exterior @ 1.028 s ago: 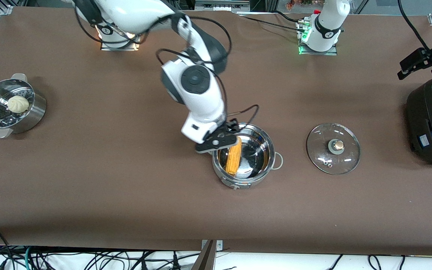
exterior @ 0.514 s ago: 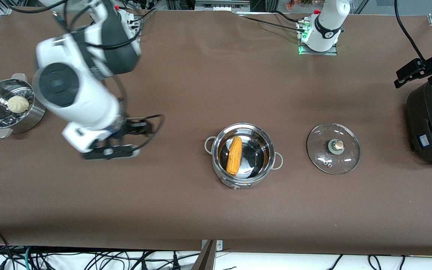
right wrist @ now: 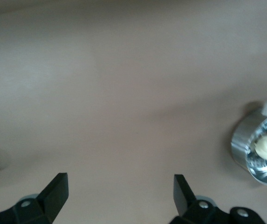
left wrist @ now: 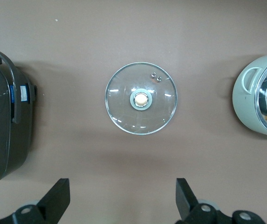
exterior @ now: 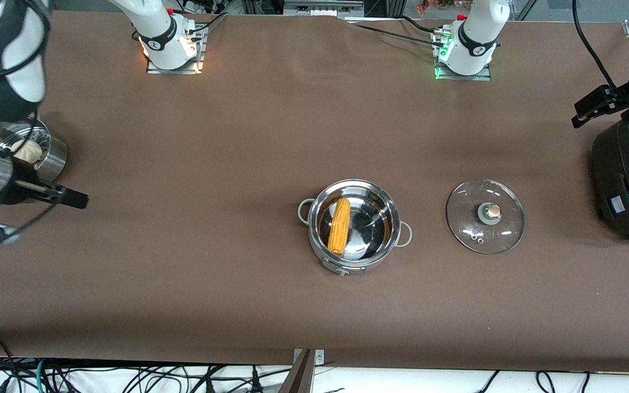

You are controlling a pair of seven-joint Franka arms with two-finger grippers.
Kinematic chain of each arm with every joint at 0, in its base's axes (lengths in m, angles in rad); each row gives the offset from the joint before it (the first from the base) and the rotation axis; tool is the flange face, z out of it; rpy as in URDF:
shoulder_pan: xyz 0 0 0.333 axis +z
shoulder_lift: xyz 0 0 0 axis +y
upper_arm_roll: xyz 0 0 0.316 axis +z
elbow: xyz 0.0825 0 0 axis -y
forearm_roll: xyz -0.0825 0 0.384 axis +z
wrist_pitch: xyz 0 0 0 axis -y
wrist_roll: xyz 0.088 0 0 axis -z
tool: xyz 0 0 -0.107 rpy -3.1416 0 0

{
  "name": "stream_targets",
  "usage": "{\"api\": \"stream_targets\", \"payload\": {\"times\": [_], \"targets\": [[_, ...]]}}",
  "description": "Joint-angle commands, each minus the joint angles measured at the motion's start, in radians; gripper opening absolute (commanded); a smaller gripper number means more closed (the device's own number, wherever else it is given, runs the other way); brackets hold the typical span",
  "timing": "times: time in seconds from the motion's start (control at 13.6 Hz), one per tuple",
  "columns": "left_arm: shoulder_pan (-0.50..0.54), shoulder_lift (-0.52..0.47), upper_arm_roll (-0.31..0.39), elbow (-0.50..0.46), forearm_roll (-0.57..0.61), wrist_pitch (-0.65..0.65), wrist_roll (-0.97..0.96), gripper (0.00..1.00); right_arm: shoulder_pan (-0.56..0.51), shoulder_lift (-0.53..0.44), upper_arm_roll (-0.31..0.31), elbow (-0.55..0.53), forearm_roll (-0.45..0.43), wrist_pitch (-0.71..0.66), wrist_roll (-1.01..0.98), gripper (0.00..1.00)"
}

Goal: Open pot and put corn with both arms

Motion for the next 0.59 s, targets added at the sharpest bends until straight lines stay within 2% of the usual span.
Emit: {"api": "stream_targets", "payload": {"times": [0.0,0.15,0.29,0.37,0.51], "targets": [[-0.005,0.012,-0.006,0.029,0.010,-0.023,-0.013,1.00,-0.053,-0.230,0.017,-0.314,-0.003,0.115,-0.001,1.00],[-0.005,0.014,-0.006,0.029,0.010,-0.024,-0.015,1.00,-0.098,-0.332,0.041,-0.474,0.006,0.154,0.003,1.00],[-0.006,0.012,-0.006,0.031,0.010,-0.024,-0.015,1.00,-0.167,-0.425,0.136,-0.592,-0.003,0.159,-0.008,1.00],[-0.006,0.012,-0.008,0.031,0.010,-0.024,-0.015,1.00,-0.197,-0.450,0.177,-0.599,-0.004,0.165,-0.012,1.00],[-0.006,0.011,-0.014,0.031,0.010,-0.024,-0.015,1.00,-0.205,-0.499,0.215,-0.612,-0.004,0.144,-0.046,1.00]]}}
